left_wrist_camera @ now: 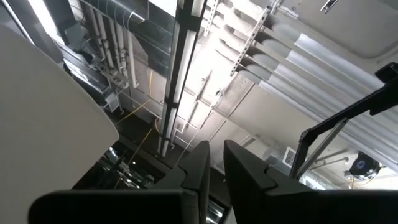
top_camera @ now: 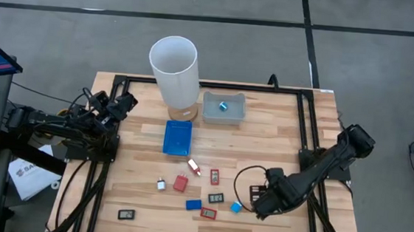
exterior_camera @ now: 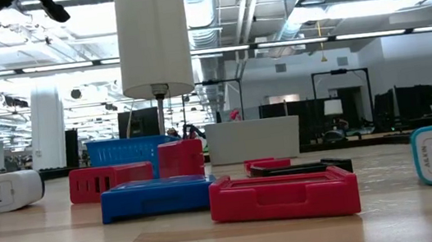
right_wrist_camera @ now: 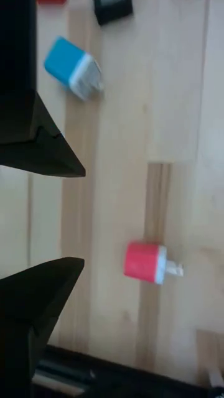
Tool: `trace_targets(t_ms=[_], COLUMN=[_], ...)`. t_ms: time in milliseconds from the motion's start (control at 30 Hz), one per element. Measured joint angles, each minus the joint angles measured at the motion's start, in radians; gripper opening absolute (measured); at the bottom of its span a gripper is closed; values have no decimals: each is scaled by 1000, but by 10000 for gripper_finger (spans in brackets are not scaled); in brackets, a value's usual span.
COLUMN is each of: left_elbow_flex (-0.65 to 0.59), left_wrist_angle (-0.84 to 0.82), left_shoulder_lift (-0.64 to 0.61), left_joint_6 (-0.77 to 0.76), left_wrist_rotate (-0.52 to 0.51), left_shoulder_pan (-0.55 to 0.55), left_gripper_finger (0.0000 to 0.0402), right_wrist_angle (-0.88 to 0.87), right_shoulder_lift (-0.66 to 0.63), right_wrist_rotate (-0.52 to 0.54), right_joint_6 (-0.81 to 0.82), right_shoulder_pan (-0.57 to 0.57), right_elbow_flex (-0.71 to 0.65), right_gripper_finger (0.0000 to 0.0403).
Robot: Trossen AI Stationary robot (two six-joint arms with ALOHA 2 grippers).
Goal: Pick & Place Office items
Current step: Put the pink charger adapter into the gray bin
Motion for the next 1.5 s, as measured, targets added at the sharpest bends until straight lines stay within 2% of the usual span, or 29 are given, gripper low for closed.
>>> trace_targets(t_ms=[133, 400, 700, 967, 1500], left_elbow_flex=[0, 0, 0, 0, 0], left_wrist_angle=[-2, -10, -13, -29, -44], left_shoulder_lift=[0, 0, 0, 2, 2], left_joint_6=[-11, -20, -20, -16, -16], left_wrist_rotate=[-2, -18, -62, -105, -152], left_shoulder_pan=[0, 0, 0, 0, 0], left_gripper_finger=[44, 44, 44, 44, 44], right_wrist_angle=[21, 242, 326, 446, 423], right_shoulder_lift=[-56, -197, -289, -293, -302], right_wrist_rotate=[-1, -22, -15, -27, -40], right_joint_6=[8, 15, 11, 11, 14], right_shoulder_pan=[6, -3, -40, -28, -14], right_elbow_flex=[-90, -345, -480, -539, -578], right_gripper_finger=[215, 215, 215, 215, 215])
